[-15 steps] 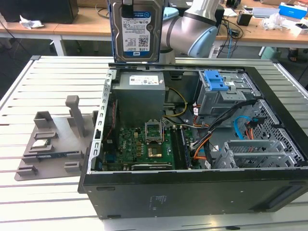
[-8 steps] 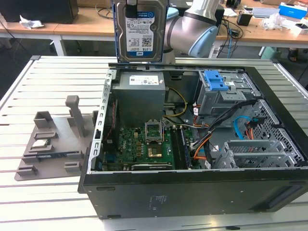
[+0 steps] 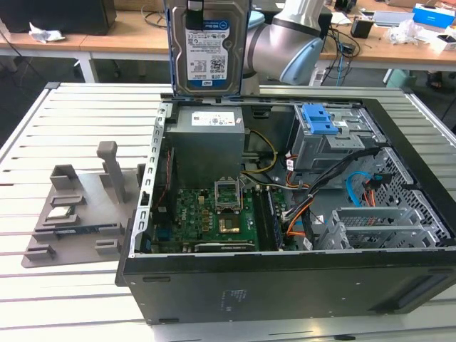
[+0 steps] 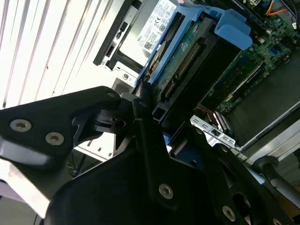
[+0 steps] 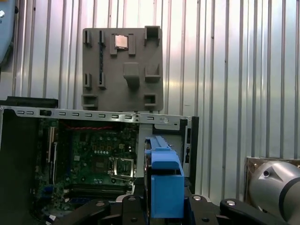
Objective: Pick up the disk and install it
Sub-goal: 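Pick up the disk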
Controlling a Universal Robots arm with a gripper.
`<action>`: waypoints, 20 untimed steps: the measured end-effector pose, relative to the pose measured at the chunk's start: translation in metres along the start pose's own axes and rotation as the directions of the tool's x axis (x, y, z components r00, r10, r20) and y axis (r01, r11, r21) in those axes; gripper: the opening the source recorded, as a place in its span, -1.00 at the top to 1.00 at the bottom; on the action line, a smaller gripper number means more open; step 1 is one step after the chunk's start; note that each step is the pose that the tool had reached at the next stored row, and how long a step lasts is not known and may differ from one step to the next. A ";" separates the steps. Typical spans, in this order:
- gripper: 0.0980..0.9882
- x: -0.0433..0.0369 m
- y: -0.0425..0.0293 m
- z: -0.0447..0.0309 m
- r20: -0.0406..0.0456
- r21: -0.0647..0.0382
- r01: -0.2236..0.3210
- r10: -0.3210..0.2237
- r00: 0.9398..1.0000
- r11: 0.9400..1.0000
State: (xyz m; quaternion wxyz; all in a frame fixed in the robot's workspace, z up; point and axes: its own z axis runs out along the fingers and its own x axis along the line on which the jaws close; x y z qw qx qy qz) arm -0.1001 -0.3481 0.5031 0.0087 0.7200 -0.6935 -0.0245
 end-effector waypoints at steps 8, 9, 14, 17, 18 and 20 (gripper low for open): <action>0.40 0.0146 0.0006 -0.0003 -0.001 0.000 0.000 0.000 1.000 1.000; 0.40 0.0153 0.0006 -0.0003 -0.002 0.000 0.000 0.000 1.000 1.000; 0.40 0.0232 0.0009 -0.0005 -0.003 0.000 0.000 0.000 1.000 1.000; 0.40 0.0264 0.0010 -0.0005 -0.003 0.000 0.000 0.000 1.000 1.000; 0.40 0.0271 0.0010 -0.0006 -0.003 0.000 0.000 0.000 1.000 1.000; 0.40 0.0289 0.0011 -0.0006 -0.003 0.000 0.000 0.000 1.000 1.000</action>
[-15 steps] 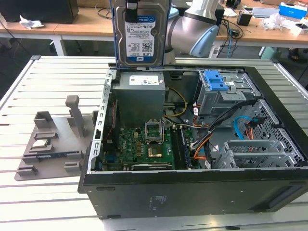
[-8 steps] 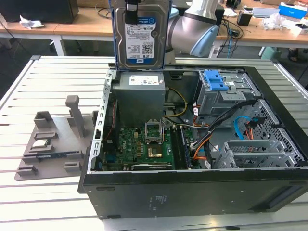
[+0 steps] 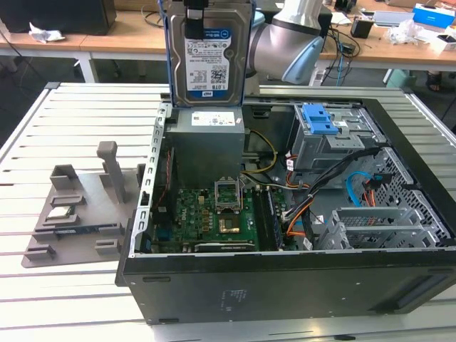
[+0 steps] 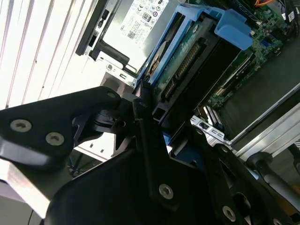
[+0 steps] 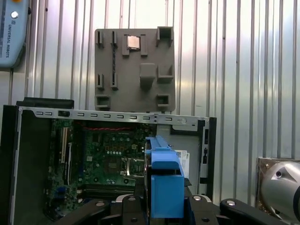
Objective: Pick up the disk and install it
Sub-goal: 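Pick up the disk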
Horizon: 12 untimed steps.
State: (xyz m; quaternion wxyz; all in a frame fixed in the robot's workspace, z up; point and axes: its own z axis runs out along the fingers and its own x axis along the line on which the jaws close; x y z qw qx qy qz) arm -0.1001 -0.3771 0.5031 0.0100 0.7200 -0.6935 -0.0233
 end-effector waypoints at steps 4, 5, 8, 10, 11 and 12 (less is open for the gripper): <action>0.40 0.0060 0.0002 -0.0001 -0.001 0.000 0.000 0.000 1.000 1.000; 0.40 0.0080 0.0003 -0.0001 -0.001 0.000 0.000 0.000 1.000 1.000; 0.40 0.0134 0.0005 -0.0002 -0.002 0.000 0.000 0.000 1.000 1.000; 0.40 0.0173 0.0006 -0.0003 -0.002 0.000 0.000 0.000 1.000 1.000; 0.40 0.0186 0.0007 -0.0003 -0.002 0.000 0.000 0.000 1.000 1.000; 0.40 0.0197 0.0007 -0.0003 -0.003 0.000 0.000 0.000 1.000 1.000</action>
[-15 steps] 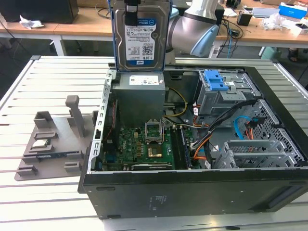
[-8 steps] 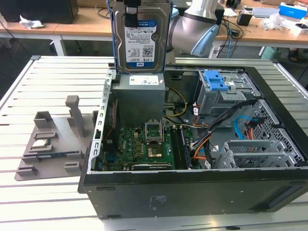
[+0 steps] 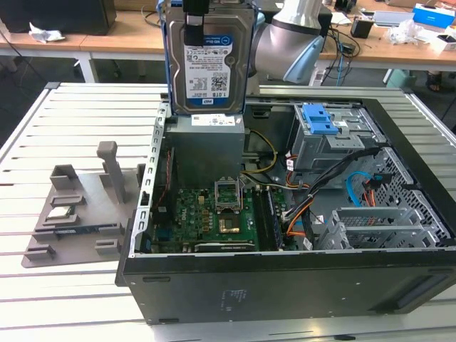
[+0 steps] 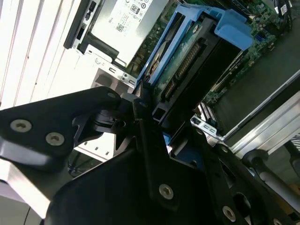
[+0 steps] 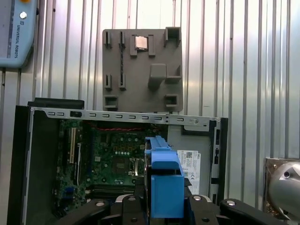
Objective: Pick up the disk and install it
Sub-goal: 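Pick up the disk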
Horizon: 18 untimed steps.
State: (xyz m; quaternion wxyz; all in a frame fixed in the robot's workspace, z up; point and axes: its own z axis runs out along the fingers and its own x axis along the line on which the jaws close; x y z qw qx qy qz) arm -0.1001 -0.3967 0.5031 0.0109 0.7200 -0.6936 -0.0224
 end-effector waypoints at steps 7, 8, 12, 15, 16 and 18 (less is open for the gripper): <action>0.40 0.0110 0.0004 -0.0001 -0.002 0.000 0.000 0.000 1.000 1.000; 0.40 0.0121 0.0004 -0.0001 -0.002 0.000 0.000 0.000 1.000 1.000; 0.40 0.0233 0.0009 -0.0003 -0.004 0.000 0.000 0.000 1.000 1.000; 0.40 0.0284 0.0011 -0.0004 -0.005 0.000 0.000 0.000 1.000 1.000; 0.40 0.0297 0.0011 -0.0004 -0.005 0.000 0.000 0.000 1.000 1.000; 0.40 0.0330 0.0012 -0.0005 -0.006 0.000 0.000 0.000 1.000 1.000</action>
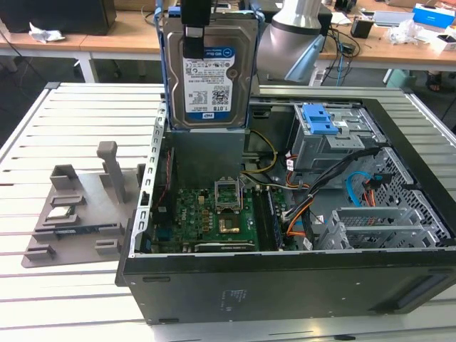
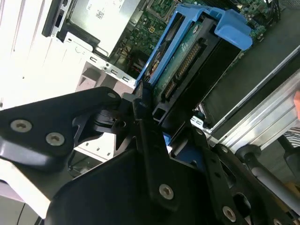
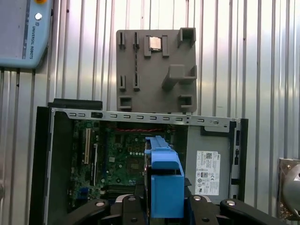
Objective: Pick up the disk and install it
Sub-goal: 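Pick up the disk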
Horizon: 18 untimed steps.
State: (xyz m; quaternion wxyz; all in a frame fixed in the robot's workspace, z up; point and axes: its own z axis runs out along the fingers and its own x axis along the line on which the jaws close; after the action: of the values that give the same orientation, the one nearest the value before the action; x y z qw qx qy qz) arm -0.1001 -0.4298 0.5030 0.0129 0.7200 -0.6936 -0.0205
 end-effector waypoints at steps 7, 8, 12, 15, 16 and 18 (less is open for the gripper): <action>0.40 0.0123 0.0005 -0.0001 -0.002 0.000 0.000 0.000 1.000 1.000; 0.40 0.0138 0.0006 -0.0001 -0.002 0.000 0.000 0.000 1.000 1.000; 0.40 0.0210 0.0008 -0.0002 -0.003 0.000 0.000 0.000 1.000 1.000; 0.40 0.0258 0.0010 -0.0002 -0.003 0.000 0.000 0.000 1.000 1.000; 0.40 0.0275 0.0010 -0.0003 -0.003 0.000 0.000 0.000 1.000 1.000; 0.40 0.0311 0.0012 -0.0003 -0.004 0.000 0.000 0.000 1.000 1.000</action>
State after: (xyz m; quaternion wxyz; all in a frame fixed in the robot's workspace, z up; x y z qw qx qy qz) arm -0.1001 -0.4609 0.5030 0.0142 0.7199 -0.6936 -0.0192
